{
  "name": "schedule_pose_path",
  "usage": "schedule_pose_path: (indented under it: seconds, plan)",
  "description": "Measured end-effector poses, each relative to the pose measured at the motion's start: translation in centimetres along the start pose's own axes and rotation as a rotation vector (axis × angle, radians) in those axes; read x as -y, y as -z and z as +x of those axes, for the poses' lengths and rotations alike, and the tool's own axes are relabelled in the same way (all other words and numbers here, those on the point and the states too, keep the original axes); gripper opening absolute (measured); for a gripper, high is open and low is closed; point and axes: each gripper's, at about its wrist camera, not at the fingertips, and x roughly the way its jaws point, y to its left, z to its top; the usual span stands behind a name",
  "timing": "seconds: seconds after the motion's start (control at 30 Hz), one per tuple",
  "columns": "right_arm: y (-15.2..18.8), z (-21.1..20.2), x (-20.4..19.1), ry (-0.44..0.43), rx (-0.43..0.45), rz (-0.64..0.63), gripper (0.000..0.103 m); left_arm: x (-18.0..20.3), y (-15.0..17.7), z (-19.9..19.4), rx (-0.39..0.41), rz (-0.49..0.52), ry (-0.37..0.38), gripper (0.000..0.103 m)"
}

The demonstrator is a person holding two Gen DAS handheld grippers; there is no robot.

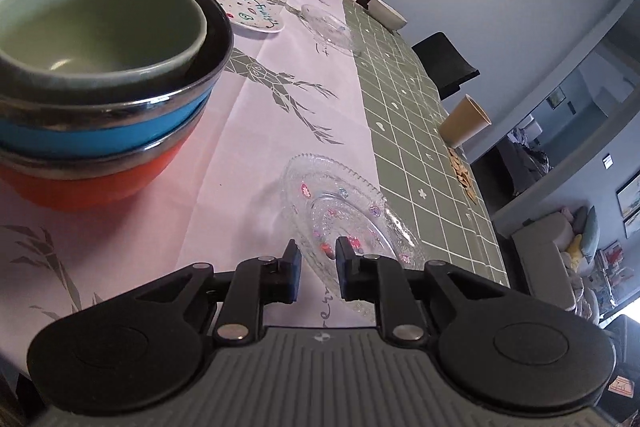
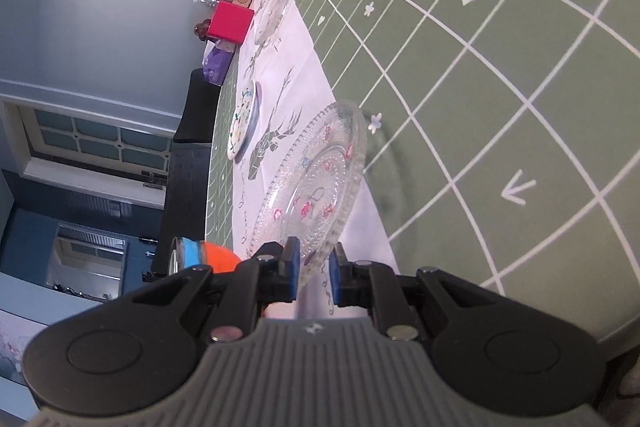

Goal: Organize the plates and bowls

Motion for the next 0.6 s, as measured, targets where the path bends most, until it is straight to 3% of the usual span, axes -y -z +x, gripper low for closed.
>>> schedule_pose_path:
  seconds: [0.13, 0.37, 0.6]
  plan:
    - [-0.1, 0.6, 0.3, 0.049, -0.018, -0.002, 0.011, -0.3, 0.2, 0.6, -0.011, 0.004, -0.046, 0.019]
    - [0.2, 0.2, 0.4, 0.059, -0.01, -0.004, 0.01, -0.7, 0.2, 0.1, 0.008, 0.017, -0.076, 0.018]
    - [0.9, 0.5, -2.4, 0.187, 0.029, -0.151, 0.012, 0.4, 0.2, -0.6, 0.042, 0.094, -0.118, 0.018]
